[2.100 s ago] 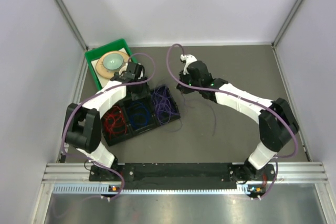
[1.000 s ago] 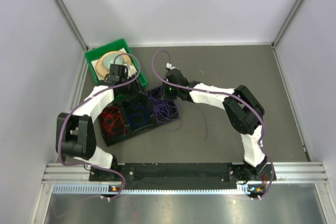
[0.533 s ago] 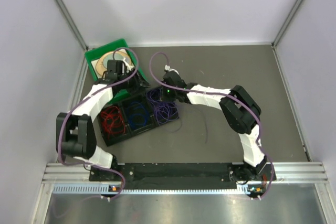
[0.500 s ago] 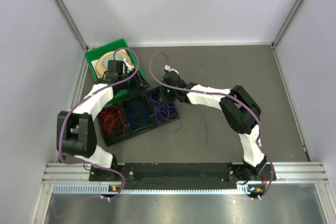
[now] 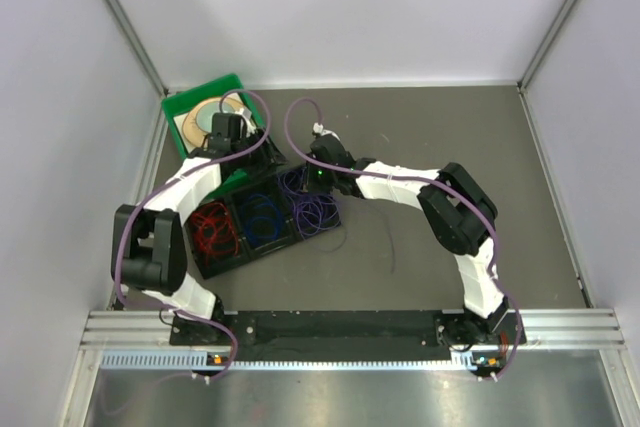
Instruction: Untangle the cables
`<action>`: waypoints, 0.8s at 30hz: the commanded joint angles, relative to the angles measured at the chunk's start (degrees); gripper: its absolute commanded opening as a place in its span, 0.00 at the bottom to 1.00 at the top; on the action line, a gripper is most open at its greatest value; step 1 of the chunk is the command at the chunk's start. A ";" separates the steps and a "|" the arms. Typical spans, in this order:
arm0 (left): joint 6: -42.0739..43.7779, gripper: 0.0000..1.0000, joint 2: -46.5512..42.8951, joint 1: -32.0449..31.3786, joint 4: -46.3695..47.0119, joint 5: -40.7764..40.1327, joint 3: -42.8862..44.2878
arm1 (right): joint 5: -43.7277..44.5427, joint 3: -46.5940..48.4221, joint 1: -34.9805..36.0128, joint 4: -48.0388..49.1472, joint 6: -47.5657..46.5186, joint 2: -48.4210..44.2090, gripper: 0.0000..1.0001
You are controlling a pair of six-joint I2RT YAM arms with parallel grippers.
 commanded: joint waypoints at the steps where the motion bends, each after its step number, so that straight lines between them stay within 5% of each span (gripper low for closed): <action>1: 2.29 0.53 -2.90 -0.26 2.86 -2.88 1.79 | -0.69 -0.04 1.05 2.17 0.35 0.19 0.00; 4: 1.84 0.45 -2.11 -0.78 6.47 -1.90 0.64 | -0.60 -0.13 1.05 1.82 0.44 0.20 0.00; 16: 3.51 0.36 2.47 -2.81 4.81 -2.96 2.84 | -0.95 -0.92 1.05 2.52 0.61 -0.16 0.00; 21: 3.77 0.52 -0.69 -3.51 5.86 -3.22 1.70 | -1.21 -1.10 1.05 2.70 0.61 -0.07 0.00; 24: 5.70 0.52 -3.94 -4.56 5.60 -5.41 1.52 | -1.13 -1.71 1.05 4.35 0.70 -0.33 0.00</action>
